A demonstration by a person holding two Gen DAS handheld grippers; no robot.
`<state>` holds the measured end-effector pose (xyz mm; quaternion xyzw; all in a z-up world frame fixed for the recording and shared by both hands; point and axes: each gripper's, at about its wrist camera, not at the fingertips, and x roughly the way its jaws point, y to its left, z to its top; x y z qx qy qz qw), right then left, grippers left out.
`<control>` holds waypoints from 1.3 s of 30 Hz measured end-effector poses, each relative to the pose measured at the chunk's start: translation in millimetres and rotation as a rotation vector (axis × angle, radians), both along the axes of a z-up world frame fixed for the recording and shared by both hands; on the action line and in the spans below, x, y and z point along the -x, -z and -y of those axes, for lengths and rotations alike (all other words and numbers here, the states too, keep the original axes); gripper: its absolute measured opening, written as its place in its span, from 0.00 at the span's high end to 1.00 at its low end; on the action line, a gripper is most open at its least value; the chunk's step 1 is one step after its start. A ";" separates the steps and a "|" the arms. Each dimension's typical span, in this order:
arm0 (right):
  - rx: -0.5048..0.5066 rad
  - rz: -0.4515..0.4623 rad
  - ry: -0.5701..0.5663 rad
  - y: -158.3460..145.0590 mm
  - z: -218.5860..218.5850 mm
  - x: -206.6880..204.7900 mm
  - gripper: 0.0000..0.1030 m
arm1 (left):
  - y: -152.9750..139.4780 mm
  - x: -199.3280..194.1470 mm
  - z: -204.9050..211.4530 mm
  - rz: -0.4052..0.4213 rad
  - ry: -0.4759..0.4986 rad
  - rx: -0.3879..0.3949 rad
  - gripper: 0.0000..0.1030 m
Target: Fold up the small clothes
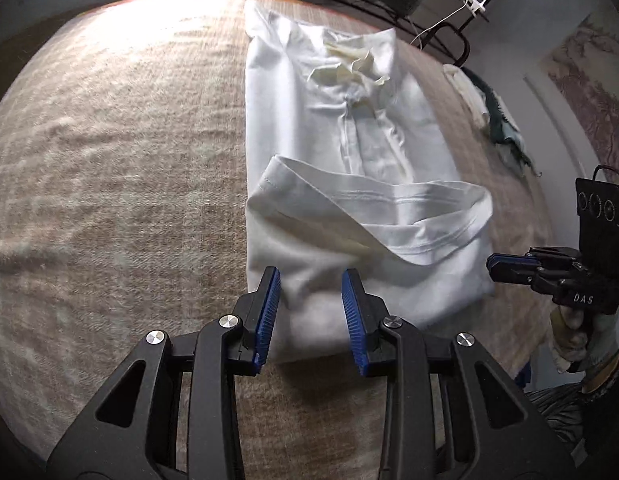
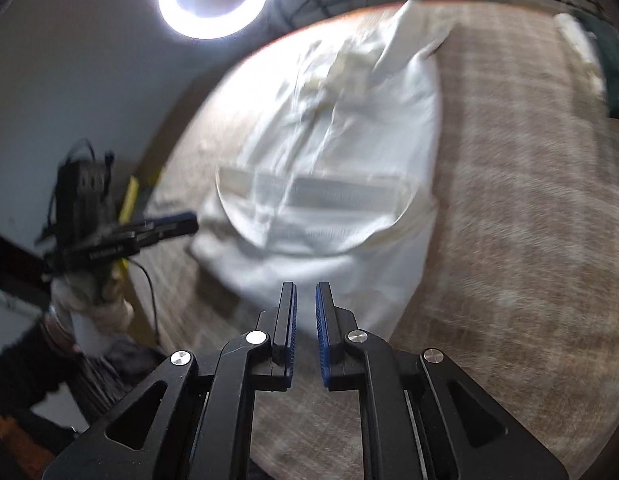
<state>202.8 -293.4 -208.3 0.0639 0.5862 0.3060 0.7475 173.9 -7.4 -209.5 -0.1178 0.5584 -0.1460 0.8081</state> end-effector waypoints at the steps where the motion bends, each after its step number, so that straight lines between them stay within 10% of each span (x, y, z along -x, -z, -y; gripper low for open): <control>1: 0.035 0.005 -0.014 4.4 -5.4 -3.0 0.91 | 4.2 -3.9 0.0 -0.010 -0.005 0.001 0.70; 18: 0.044 0.189 0.205 -15.7 -4.1 -72.5 0.89 | -5.0 -62.3 -21.3 0.102 -0.214 -0.038 0.70; 27: -0.008 0.162 0.297 -12.3 28.1 -113.1 0.61 | -19.9 -102.9 -31.8 0.129 -0.244 -0.031 0.64; 39: -0.180 0.089 0.440 41.5 73.6 -230.8 0.60 | -3.7 -234.5 -49.4 0.143 -0.229 0.058 0.53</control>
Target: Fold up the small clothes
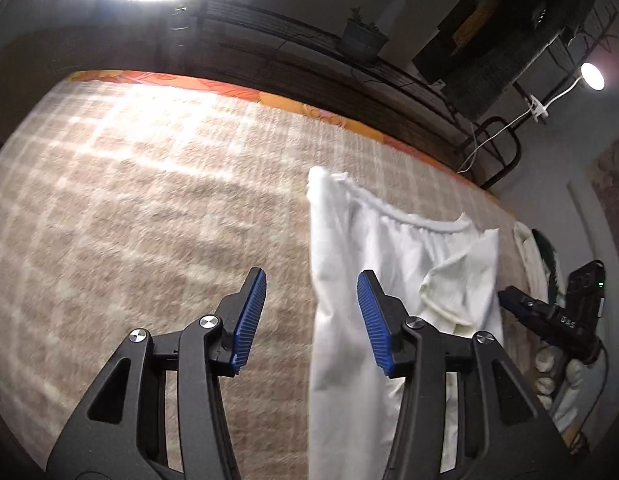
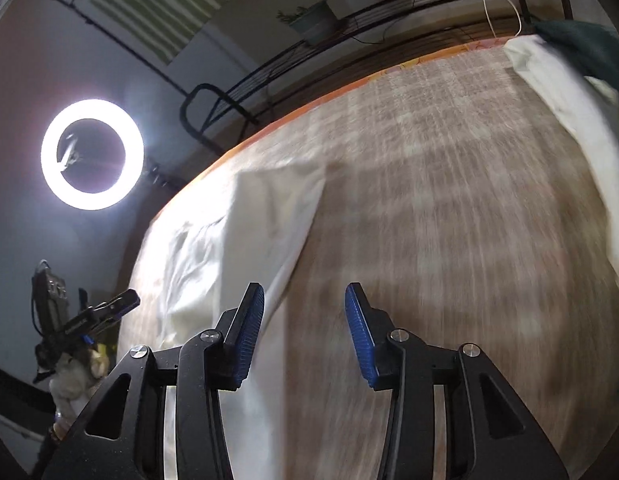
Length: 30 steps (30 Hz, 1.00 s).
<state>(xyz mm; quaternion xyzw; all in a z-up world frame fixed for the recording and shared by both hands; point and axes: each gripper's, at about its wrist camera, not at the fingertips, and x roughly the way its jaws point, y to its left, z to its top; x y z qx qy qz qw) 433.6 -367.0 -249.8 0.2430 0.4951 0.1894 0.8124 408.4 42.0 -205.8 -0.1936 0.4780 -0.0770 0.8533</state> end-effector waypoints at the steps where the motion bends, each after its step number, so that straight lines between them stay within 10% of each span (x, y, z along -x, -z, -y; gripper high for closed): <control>1: -0.034 0.013 0.003 1.9 1.6 -9.3 0.60 | -1.4 -6.1 6.0 0.014 0.023 0.039 0.53; 11: -0.119 0.015 -0.066 9.4 -7.7 -63.2 0.61 | 13.7 -25.7 69.1 0.057 0.185 0.024 0.53; 13: -0.100 0.005 -0.086 10.3 -13.5 -69.5 0.77 | 15.1 -25.7 71.8 0.058 0.191 0.065 0.53; 15: -0.062 -0.005 -0.093 10.6 -17.4 -73.5 0.96 | 12.0 -24.5 81.4 0.075 0.214 0.045 0.53; 20: 0.256 0.085 -0.180 -26.1 -47.7 -89.7 0.99 | 21.8 -24.5 93.9 0.069 0.207 -0.070 0.53; 24: 0.323 0.079 -0.210 -23.0 -52.4 -94.3 0.99 | 13.7 -23.2 77.4 0.080 0.169 -0.057 0.53; 30: 0.080 0.051 -0.101 -13.7 -3.3 -84.0 0.97 | -5.6 -22.2 30.5 0.125 0.087 -0.113 0.53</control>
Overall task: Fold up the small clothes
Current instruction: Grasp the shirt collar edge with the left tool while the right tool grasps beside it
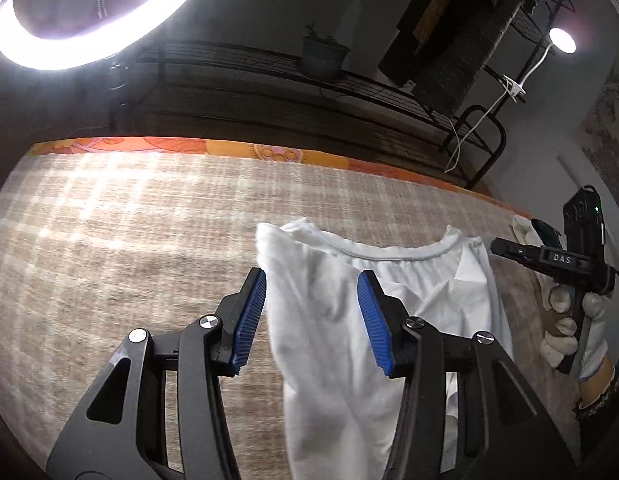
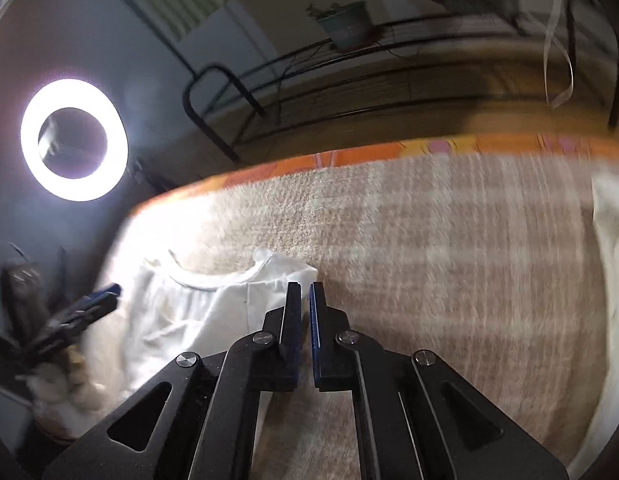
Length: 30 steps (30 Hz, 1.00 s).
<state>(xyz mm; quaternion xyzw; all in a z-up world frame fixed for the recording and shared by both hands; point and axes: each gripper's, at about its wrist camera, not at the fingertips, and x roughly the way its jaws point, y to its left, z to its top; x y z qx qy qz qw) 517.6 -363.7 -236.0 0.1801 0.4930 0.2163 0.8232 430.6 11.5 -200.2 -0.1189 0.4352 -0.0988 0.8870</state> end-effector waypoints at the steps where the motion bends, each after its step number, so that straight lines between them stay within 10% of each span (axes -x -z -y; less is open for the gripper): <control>1: -0.023 0.001 0.008 -1.3 3.4 1.7 0.97 | 0.0 -0.5 -6.3 -0.003 -0.011 -0.009 0.53; 5: -0.101 -0.016 0.007 -0.5 16.6 10.4 0.92 | 12.3 -11.3 -22.4 -0.073 -0.023 0.058 0.47; 8: -0.105 -0.013 0.014 -0.6 17.0 12.6 0.59 | 26.0 -24.9 -23.8 -0.121 -0.034 0.107 0.43; 16: -0.073 -0.024 -0.048 12.6 -15.2 -2.0 0.59 | 37.6 -49.6 -5.4 -0.116 -0.007 0.093 0.46; 17: -0.066 -0.020 -0.054 12.3 -17.5 -1.8 0.59 | 38.5 -51.6 -0.7 -0.104 -0.006 0.070 0.53; 18: -0.063 -0.021 -0.058 13.1 -20.3 -3.4 0.67 | 39.3 -53.6 3.3 -0.105 0.000 0.046 0.83; 19: -0.060 -0.030 -0.067 15.5 -25.4 -9.6 0.92 | 41.3 -56.5 6.4 -0.116 0.008 0.045 0.95; 30: -0.014 0.152 -0.114 -47.4 -28.0 34.9 0.98 | -26.7 -4.1 1.1 0.002 0.002 0.097 0.96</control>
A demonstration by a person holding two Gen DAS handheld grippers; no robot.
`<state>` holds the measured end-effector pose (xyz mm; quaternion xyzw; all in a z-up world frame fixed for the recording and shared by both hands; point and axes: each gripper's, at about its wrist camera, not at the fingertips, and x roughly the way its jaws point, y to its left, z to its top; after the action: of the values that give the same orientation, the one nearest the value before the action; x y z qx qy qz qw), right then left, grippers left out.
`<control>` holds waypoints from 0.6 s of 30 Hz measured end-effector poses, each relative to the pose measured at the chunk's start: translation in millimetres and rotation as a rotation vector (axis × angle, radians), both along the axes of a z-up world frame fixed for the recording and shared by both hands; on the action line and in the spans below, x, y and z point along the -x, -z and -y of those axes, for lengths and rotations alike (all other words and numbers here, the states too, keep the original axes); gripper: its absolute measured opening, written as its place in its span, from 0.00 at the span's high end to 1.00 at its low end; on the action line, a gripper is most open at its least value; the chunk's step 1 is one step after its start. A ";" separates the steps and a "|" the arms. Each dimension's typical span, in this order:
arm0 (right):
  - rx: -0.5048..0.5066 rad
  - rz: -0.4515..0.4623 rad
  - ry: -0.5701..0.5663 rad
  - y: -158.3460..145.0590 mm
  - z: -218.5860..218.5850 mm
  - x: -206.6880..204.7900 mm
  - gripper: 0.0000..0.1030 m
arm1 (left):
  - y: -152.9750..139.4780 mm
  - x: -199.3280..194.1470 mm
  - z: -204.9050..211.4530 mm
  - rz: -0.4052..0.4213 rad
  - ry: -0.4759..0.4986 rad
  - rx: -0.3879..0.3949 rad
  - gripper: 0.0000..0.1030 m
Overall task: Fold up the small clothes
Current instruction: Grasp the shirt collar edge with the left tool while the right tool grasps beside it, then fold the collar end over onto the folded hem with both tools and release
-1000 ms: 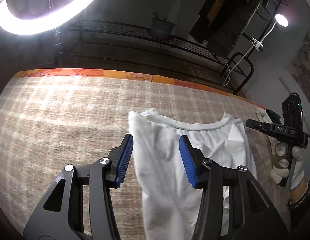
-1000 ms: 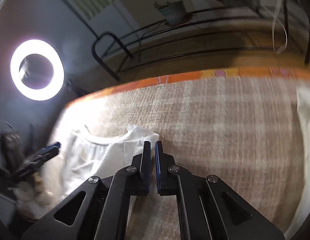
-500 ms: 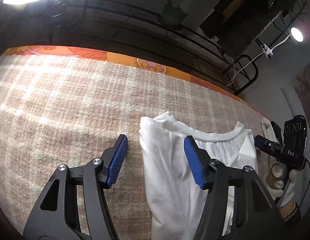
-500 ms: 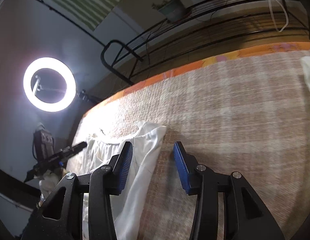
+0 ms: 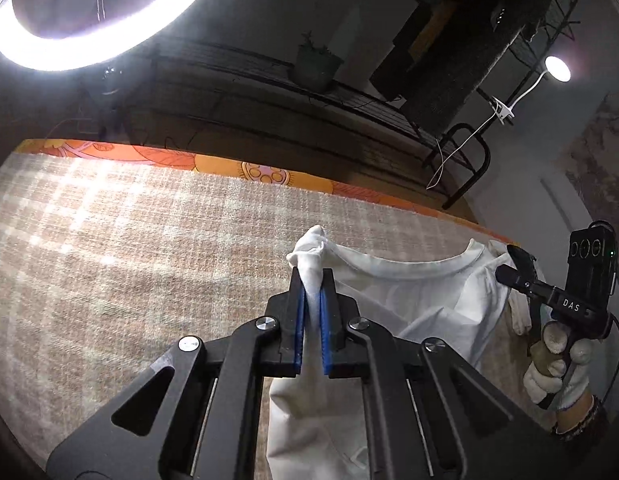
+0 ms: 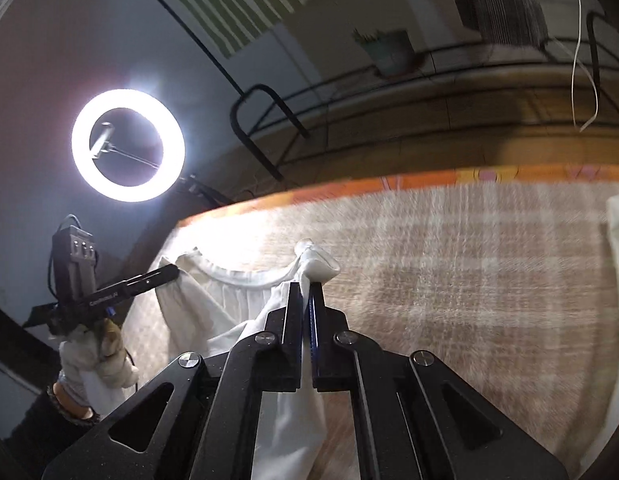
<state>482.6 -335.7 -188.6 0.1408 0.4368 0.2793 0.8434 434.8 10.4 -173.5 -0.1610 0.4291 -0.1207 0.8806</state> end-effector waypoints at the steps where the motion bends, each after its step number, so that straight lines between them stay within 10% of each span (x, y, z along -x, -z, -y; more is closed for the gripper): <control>1: 0.002 0.012 -0.007 -8.4 -0.4 8.2 0.98 | -7.1 7.4 0.1 0.006 0.004 -0.004 0.96; 18: 0.146 0.115 -0.068 -66.6 -26.0 190.3 0.98 | -39.1 200.0 1.3 -0.024 0.103 -0.117 0.96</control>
<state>292.4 -309.7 -122.0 0.0476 0.4112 0.2827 0.8653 234.7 9.1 -134.4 -0.0884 0.4536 -0.1385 0.8759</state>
